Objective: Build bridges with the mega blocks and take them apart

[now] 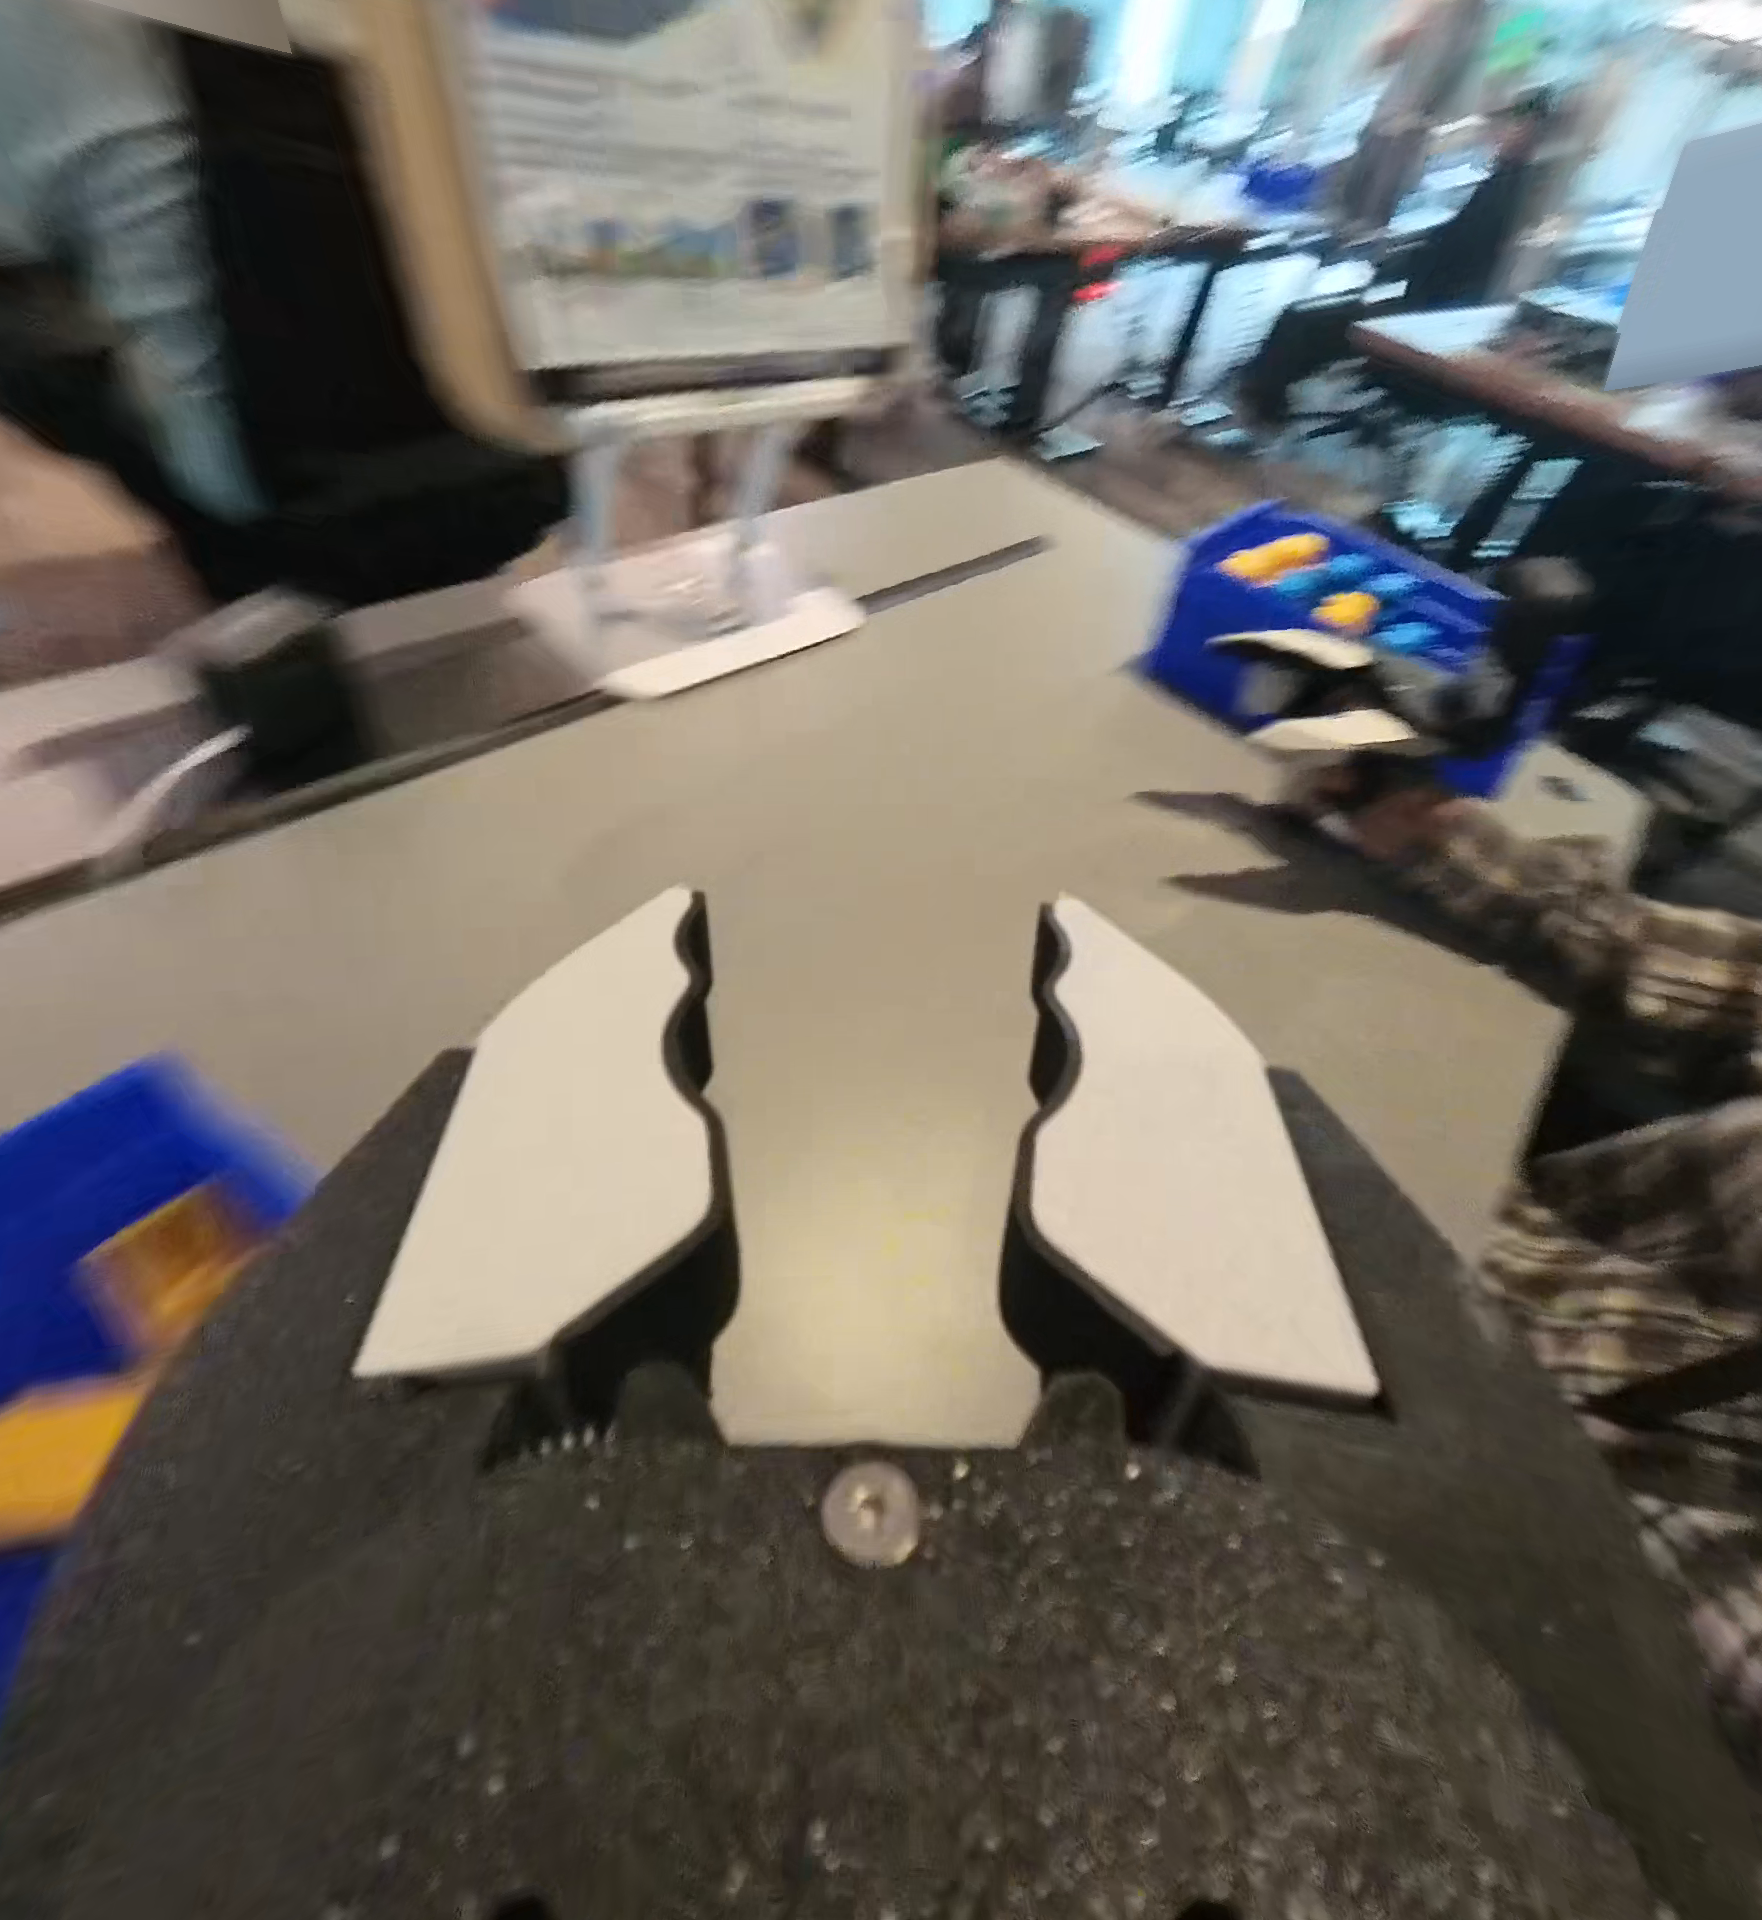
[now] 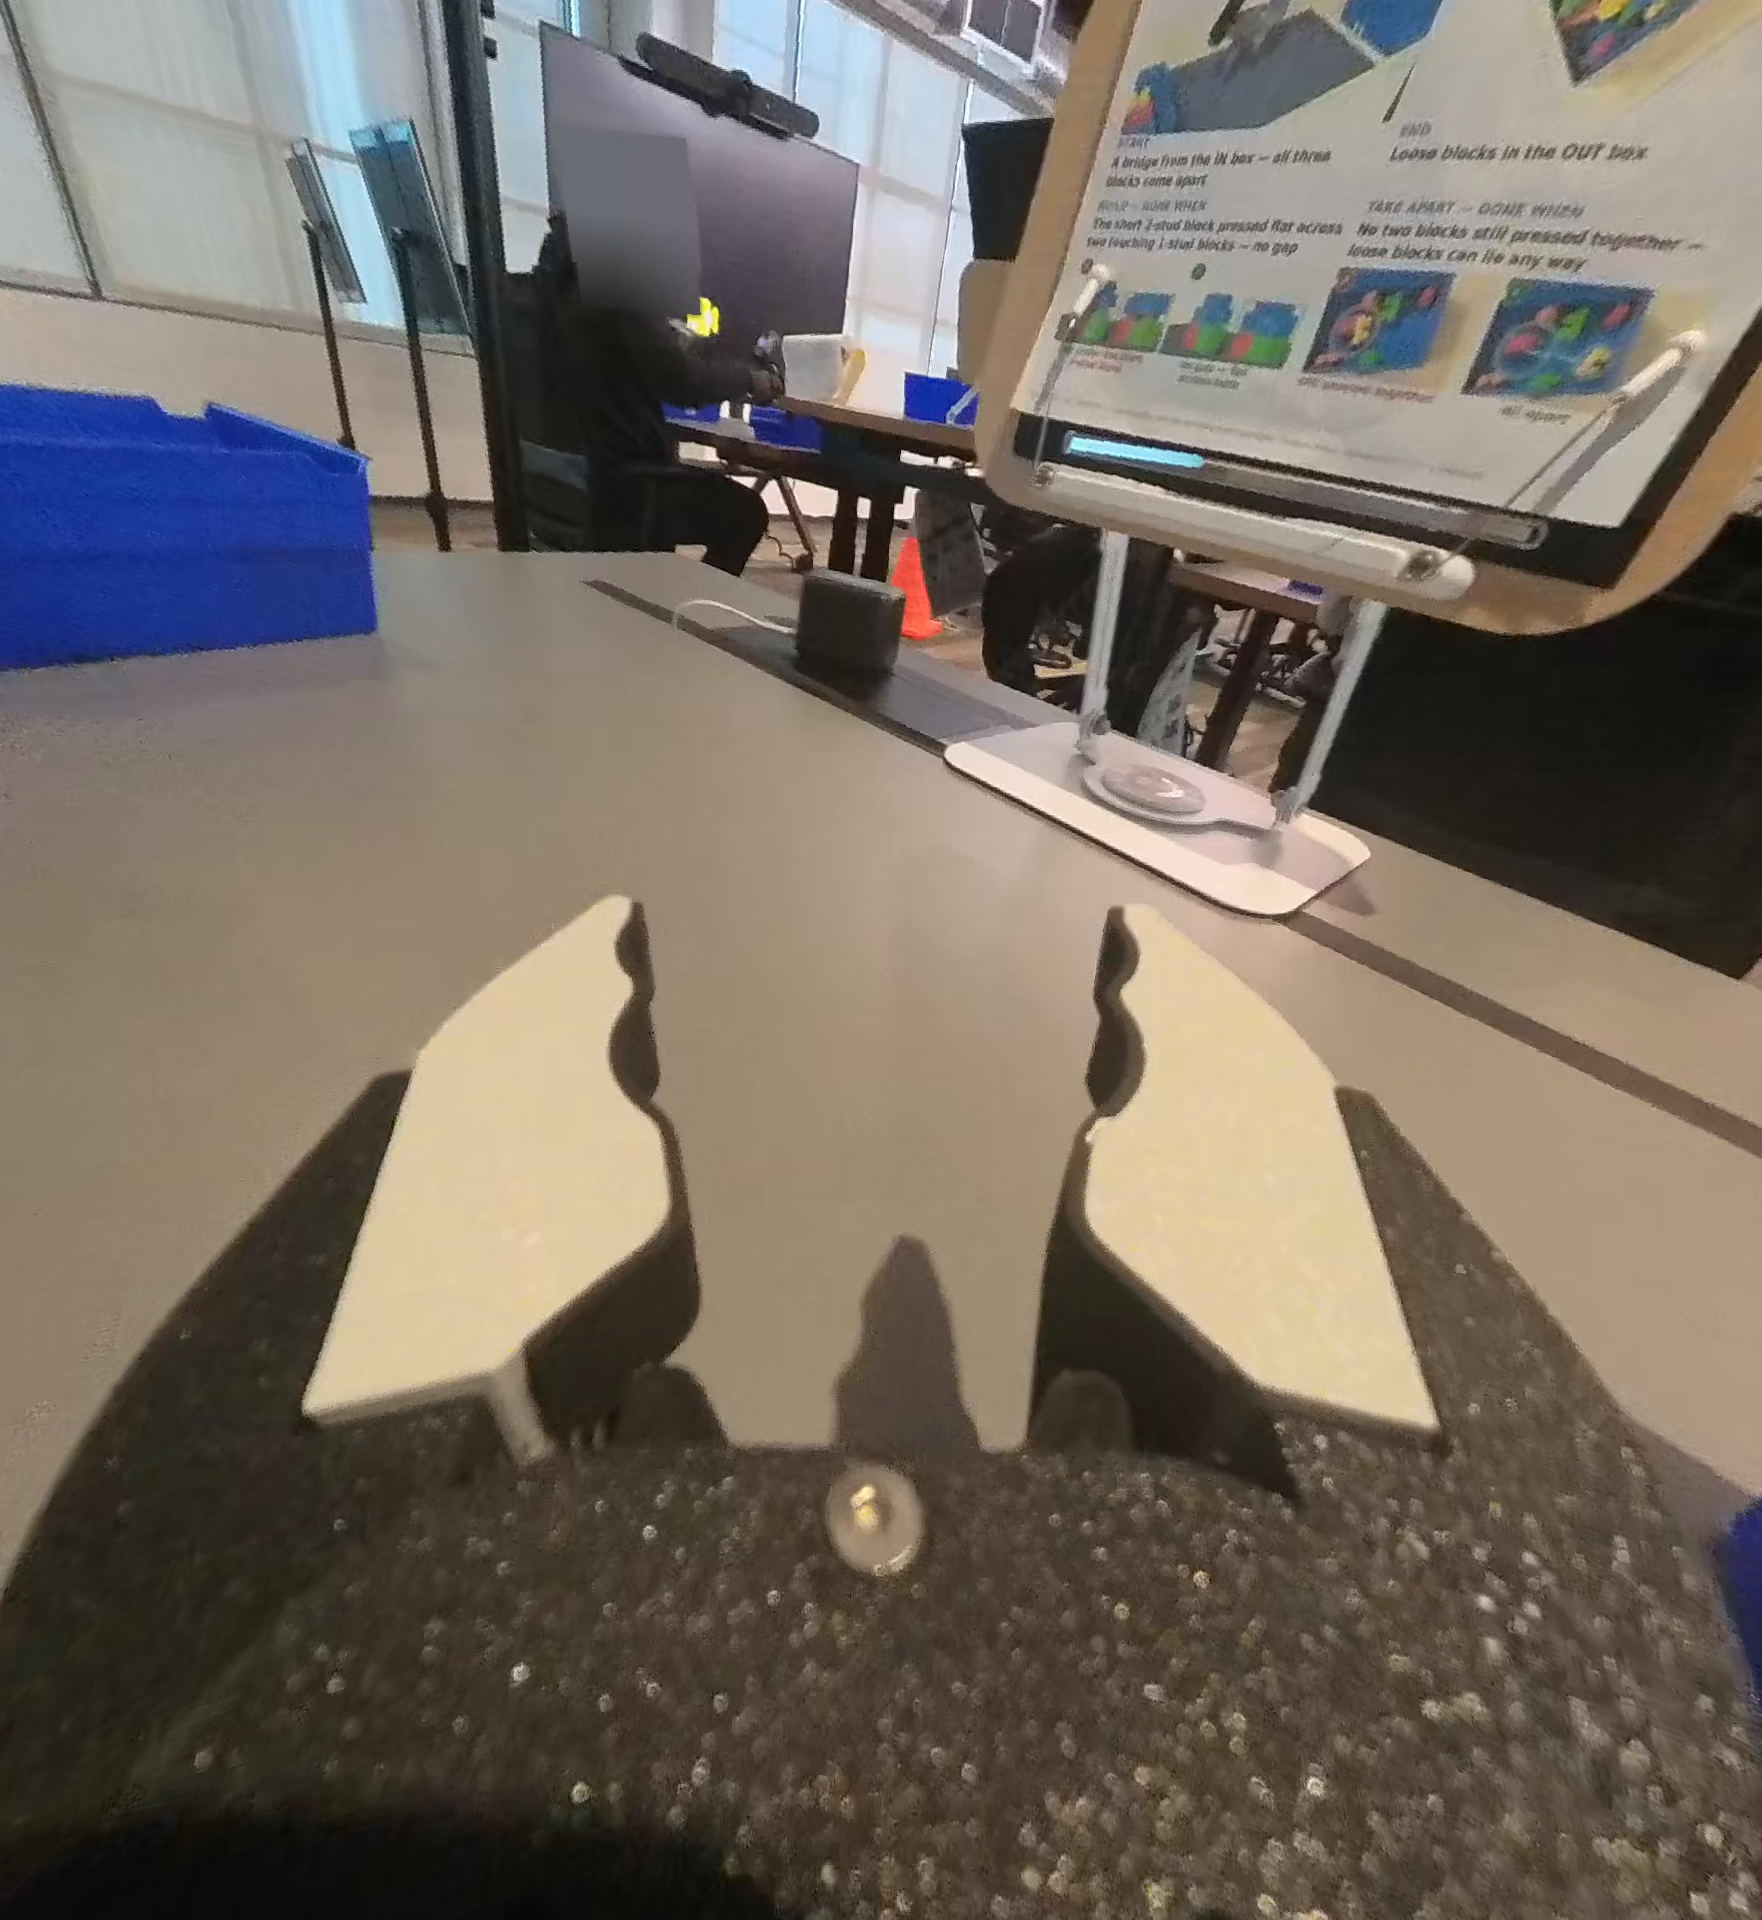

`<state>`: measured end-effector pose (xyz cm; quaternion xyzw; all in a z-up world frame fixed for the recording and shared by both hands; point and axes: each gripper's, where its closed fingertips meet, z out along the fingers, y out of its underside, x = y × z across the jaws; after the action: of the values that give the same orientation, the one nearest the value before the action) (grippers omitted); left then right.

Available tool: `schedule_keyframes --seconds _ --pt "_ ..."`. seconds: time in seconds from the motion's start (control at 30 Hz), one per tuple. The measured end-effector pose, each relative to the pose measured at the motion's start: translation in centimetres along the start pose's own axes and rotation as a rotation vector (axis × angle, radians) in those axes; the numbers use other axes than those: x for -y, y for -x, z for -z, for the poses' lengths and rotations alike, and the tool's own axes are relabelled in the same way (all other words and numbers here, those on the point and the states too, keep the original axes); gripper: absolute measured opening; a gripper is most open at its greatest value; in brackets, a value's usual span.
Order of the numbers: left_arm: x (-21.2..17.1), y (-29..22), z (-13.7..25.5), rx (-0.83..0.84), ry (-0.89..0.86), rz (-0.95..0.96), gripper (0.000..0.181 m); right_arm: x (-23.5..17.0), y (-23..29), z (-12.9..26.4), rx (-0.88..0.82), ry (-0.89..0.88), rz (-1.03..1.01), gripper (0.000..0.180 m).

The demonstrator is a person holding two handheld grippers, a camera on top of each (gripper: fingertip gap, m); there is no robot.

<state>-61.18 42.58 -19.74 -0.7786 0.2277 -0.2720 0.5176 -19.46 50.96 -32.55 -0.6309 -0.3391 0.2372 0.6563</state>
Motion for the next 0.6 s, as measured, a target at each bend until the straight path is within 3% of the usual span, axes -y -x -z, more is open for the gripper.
schedule_keyframes --seconds 0.17,0.33,0.6 --pt "-3.6 11.5 5.9 0.248 0.14 0.199 0.063 0.2 -0.2 -0.5 -0.037 0.018 -0.005 0.081" --pt "-9.0 17.6 4.6 0.375 0.297 0.396 0.062 0.5 0.0 -1.4 -0.037 0.051 -0.056 0.08" --pt "-12.2 21.5 2.0 0.445 0.279 0.641 0.058 1.9 0.6 -2.3 -0.036 0.108 -0.005 0.08"
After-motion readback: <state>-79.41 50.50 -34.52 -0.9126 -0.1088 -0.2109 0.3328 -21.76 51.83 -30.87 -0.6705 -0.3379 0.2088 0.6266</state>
